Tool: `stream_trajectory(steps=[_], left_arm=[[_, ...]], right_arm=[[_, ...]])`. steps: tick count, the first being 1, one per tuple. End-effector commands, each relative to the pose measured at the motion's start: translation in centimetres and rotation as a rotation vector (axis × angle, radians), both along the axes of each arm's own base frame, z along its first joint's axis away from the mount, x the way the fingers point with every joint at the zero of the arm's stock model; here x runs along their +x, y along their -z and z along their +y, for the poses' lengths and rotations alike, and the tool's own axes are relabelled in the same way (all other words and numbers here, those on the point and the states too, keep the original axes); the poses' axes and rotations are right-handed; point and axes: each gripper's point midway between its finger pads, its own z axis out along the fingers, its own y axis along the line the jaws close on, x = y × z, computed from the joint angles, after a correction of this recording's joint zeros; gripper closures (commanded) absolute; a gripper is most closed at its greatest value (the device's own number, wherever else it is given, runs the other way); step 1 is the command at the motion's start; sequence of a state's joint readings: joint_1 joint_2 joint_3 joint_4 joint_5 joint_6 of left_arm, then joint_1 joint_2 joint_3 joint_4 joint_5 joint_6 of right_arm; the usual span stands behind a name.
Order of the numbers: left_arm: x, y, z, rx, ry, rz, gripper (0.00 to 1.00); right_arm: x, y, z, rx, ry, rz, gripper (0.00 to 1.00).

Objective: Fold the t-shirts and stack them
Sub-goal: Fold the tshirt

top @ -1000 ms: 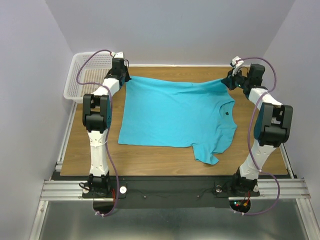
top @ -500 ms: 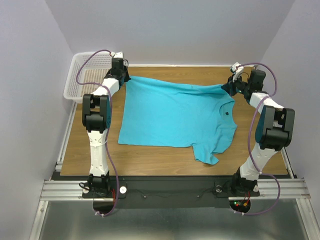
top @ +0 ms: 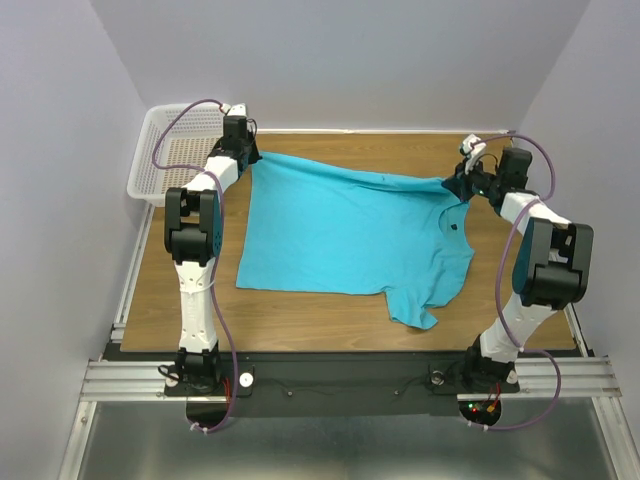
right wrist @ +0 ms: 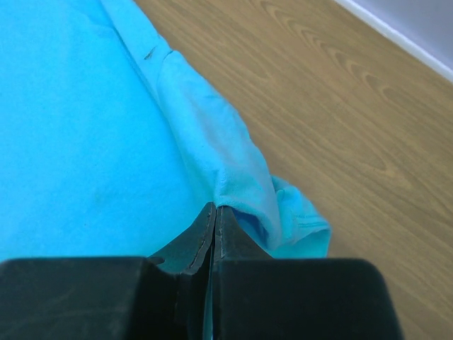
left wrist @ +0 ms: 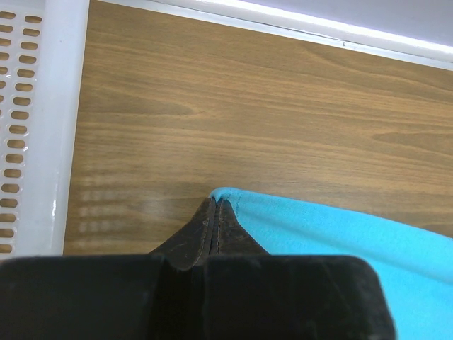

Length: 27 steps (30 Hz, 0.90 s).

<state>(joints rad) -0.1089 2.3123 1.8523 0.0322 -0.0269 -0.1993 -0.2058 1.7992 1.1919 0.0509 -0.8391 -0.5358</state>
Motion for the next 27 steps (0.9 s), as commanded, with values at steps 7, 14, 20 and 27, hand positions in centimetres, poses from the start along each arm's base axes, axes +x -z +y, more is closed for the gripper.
stream_trajectory(steps=[7,14,20,27], left_arm=[[0.5,-3.2,0.9,-0.005,-0.010,-0.068,1.00],[0.6,-3.4,0.8,-0.006,-0.008,-0.071,1.00],[0.5,-3.1,0.9,-0.006,-0.009,-0.067,1.00],[0.5,-3.2,0.9,-0.008,-0.006,-0.068,1.00]], right_arm=[[-2.2,0.3,-0.4,-0.056,-0.022,-0.024,0.99],[-3.1,-0.1,-0.1,-0.035,-0.043,-0.030,1.00],[-3.8,-0.3,0.2,-0.022,-0.055,-0.026,0.99],[-4.3,1.8,0.0,-0.032,-0.041,0.019,0.99]])
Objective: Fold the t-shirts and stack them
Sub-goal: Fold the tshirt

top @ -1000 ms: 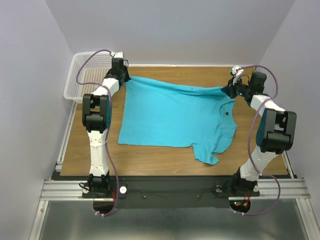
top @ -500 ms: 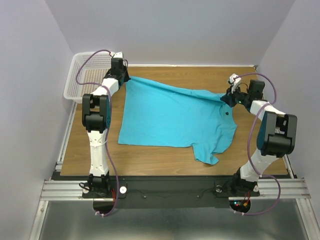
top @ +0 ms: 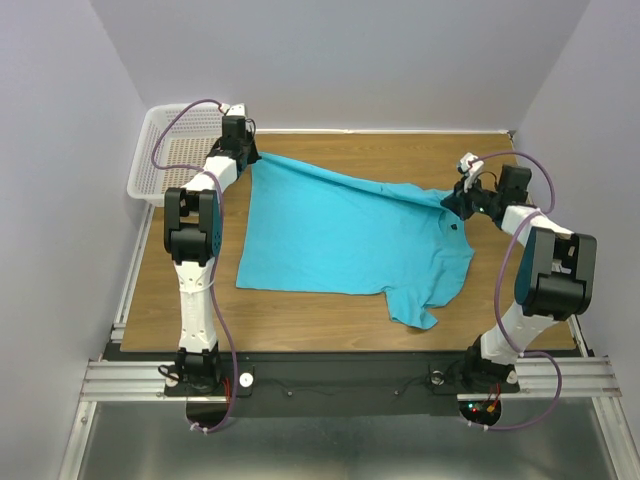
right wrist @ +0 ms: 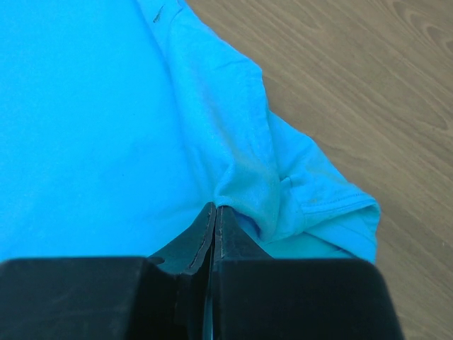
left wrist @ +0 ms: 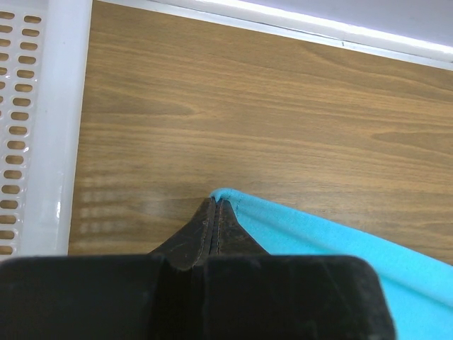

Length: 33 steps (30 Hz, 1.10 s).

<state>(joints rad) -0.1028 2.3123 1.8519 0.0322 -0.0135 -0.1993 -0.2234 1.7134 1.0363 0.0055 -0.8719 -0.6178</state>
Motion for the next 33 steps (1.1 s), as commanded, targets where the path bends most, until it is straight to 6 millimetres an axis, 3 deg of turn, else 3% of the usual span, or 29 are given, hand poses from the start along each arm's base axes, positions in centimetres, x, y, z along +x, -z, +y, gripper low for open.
stream_trajectory(steps=[1,29,33], left_arm=[[0.5,-3.2,0.8,-0.001,-0.013,-0.069,1.00],[0.5,-3.1,0.5,-0.011,-0.003,-0.068,1.00],[0.4,-3.2,0.5,-0.011,-0.003,-0.070,1.00]], right_arm=[[0.2,-0.7,-0.4,-0.018,-0.001,-0.033,0.99],[1.2,0.4,-1.7,-0.070,0.038,-0.022,0.99],[0.6,1.4,-1.6,-0.068,0.035,0.022,0.99]])
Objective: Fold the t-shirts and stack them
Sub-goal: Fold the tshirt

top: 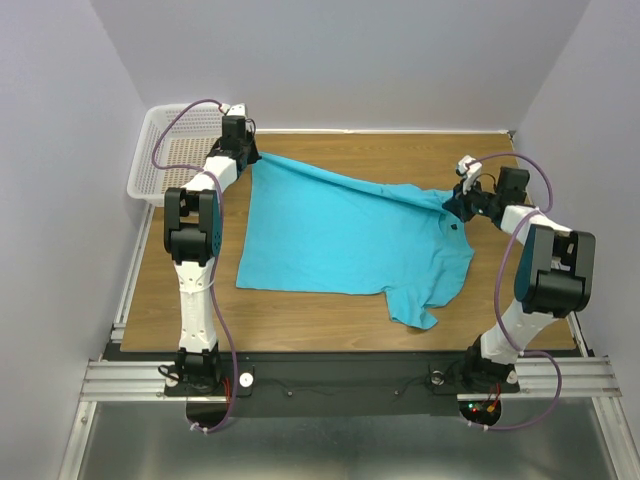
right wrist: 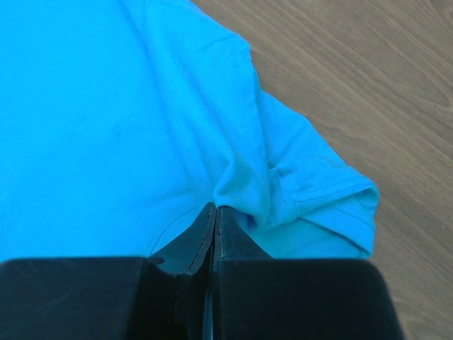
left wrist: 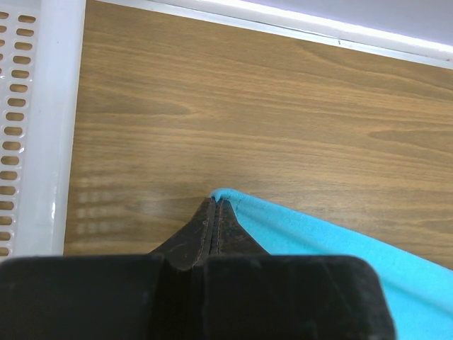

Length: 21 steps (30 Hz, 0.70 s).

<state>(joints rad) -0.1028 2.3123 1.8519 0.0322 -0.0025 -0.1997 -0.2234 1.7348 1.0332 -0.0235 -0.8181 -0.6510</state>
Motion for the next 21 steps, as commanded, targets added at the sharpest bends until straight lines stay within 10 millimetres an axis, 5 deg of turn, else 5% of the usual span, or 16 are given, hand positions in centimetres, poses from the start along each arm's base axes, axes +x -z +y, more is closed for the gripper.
stream_trajectory(steps=[1,5,8,9,16,21], left_arm=[[0.4,-3.2,0.7,-0.006,-0.012,-0.072,1.00],[0.2,-3.8,-0.1,-0.017,0.040,-0.091,1.00],[-0.2,-4.6,-0.4,-0.005,0.083,-0.116,1.00],[-0.4,-4.7,-0.5,0.001,0.093,-0.120,1.00],[-2.1,-6.3,-0.5,0.044,0.154,-0.162,1.00],[-3.7,-7.7,-0.2,0.095,0.185,-0.218,1.00]], right_arm=[[0.6,-0.1,-0.8,-0.026,0.007,-0.010,0.99],[-0.1,1.2,-0.8,-0.032,0.005,0.027,0.88],[-0.5,0.8,-0.8,-0.025,0.020,0.034,0.47],[-0.5,0.4,-0.8,-0.024,0.027,0.030,0.43],[-0.3,-3.1,-1.2,-0.012,0.087,-0.015,0.35],[-0.9,-3.0,-1.0,-0.006,0.092,-0.006,0.34]])
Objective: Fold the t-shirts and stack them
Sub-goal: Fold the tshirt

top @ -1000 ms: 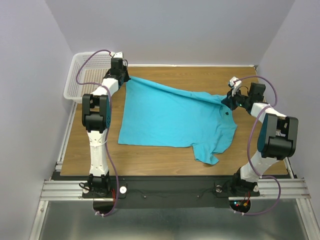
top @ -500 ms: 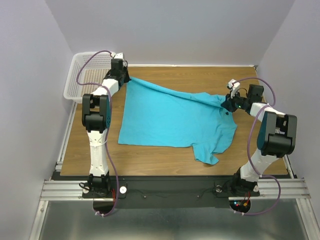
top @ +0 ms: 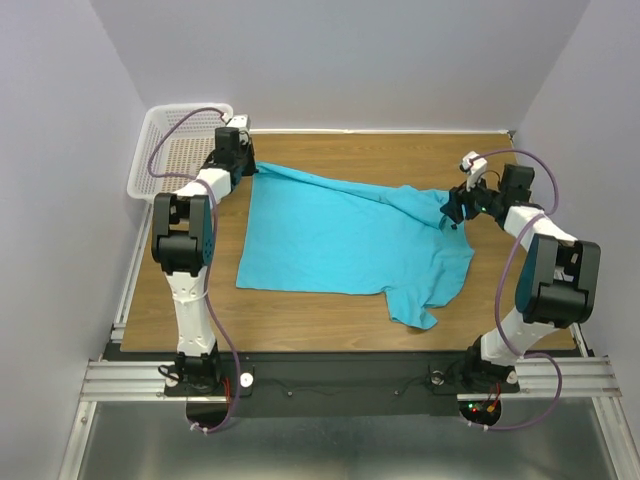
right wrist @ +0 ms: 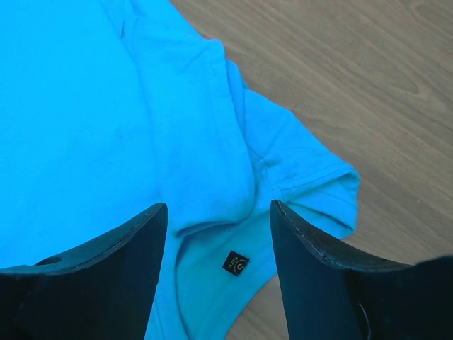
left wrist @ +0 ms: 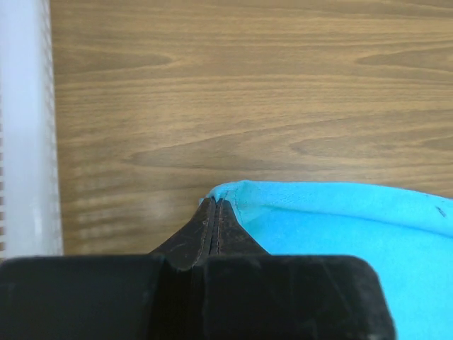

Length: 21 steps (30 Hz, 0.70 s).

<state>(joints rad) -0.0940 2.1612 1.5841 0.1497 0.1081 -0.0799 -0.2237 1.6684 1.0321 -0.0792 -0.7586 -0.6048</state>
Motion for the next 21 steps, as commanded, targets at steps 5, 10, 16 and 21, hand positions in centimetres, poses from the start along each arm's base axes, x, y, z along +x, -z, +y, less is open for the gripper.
stream_trajectory(steps=[5,10,16,21], left_arm=[[-0.7,-8.7,0.7,0.093,0.069,-0.246,1.00],[-1.2,-7.4,0.8,0.101,0.072,-0.199,1.00],[-1.6,-6.1,1.8,0.144,0.043,-0.150,1.00],[-1.7,-4.9,2.4,0.167,0.021,-0.108,1.00]], right_arm=[[-0.7,-1.0,-0.2,0.014,0.023,-0.015,0.34],[-0.7,-1.1,-0.1,0.023,0.027,-0.008,0.34],[-0.8,-0.7,0.0,0.034,0.027,0.006,0.34],[-0.7,-0.3,0.2,0.054,0.029,0.028,0.34]])
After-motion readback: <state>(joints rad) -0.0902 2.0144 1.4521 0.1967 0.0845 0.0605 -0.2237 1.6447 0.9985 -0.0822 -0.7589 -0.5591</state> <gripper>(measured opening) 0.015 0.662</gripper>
